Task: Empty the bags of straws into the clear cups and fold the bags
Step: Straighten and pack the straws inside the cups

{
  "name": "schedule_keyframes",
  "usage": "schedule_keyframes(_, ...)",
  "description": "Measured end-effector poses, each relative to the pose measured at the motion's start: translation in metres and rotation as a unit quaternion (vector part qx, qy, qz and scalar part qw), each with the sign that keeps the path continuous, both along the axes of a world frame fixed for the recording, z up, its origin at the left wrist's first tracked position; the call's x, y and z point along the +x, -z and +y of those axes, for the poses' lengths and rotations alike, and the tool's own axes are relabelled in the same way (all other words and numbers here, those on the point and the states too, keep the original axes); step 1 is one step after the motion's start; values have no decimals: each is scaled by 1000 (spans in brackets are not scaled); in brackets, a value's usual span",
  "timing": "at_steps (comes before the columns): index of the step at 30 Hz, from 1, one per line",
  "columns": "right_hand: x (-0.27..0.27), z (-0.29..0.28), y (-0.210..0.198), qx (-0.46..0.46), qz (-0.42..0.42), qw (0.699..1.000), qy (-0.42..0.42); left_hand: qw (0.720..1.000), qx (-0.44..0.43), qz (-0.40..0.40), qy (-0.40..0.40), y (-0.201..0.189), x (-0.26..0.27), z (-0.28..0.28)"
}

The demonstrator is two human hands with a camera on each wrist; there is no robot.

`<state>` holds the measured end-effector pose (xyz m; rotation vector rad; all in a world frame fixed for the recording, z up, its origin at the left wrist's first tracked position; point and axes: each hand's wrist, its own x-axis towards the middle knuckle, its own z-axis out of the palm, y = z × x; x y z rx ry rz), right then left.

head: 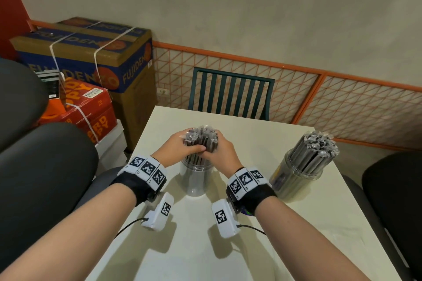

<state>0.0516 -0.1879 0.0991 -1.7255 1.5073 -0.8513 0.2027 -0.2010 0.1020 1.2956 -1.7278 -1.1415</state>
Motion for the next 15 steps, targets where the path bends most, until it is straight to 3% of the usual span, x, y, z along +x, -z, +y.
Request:
schedule_keyframes(6,-14,-10,-11,-15,-43,999,-20,999,-6,6,32,-16,16,-8)
schedule_keyframes(15,-18,-7,9,-4,24,998,-66,999,25,-33,30,6,12,5)
